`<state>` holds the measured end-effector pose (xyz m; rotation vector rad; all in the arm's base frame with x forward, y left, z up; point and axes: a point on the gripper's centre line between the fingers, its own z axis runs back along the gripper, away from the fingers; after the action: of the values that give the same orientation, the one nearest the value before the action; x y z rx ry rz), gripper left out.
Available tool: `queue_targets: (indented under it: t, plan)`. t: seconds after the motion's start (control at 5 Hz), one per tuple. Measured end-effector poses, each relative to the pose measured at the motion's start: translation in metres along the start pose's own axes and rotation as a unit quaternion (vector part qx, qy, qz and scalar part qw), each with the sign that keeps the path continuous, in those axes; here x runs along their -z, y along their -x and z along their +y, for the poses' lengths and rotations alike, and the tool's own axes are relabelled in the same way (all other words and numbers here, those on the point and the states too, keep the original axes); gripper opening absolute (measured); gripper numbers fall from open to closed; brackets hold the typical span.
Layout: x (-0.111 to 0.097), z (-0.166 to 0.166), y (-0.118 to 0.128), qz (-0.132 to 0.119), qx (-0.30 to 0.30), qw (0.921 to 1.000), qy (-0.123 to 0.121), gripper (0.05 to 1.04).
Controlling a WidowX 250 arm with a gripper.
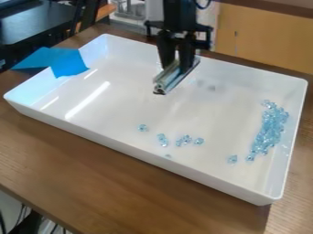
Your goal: Sweep into pile
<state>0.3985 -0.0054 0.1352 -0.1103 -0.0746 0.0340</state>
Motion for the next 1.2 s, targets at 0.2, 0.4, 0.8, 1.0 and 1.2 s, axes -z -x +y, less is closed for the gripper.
queue_targets:
  t: [0.2, 0.4, 0.8, 1.0, 1.2]
  plan:
    - [0.005, 0.037, -0.011, -0.027, 0.0, 0.9995, -0.02, 0.354]
    - [0.017, 0.061, -0.019, -0.045, -0.005, 0.9982, -0.039, 0.354]
    - [0.039, 0.059, -0.018, -0.018, -0.012, 0.9978, -0.063, 0.354]
    - [0.041, 0.044, -0.018, -0.012, 0.001, 0.9975, -0.069, 0.354]
    - [0.045, 0.015, -0.015, -0.003, 0.03, 0.9974, -0.066, 0.354]
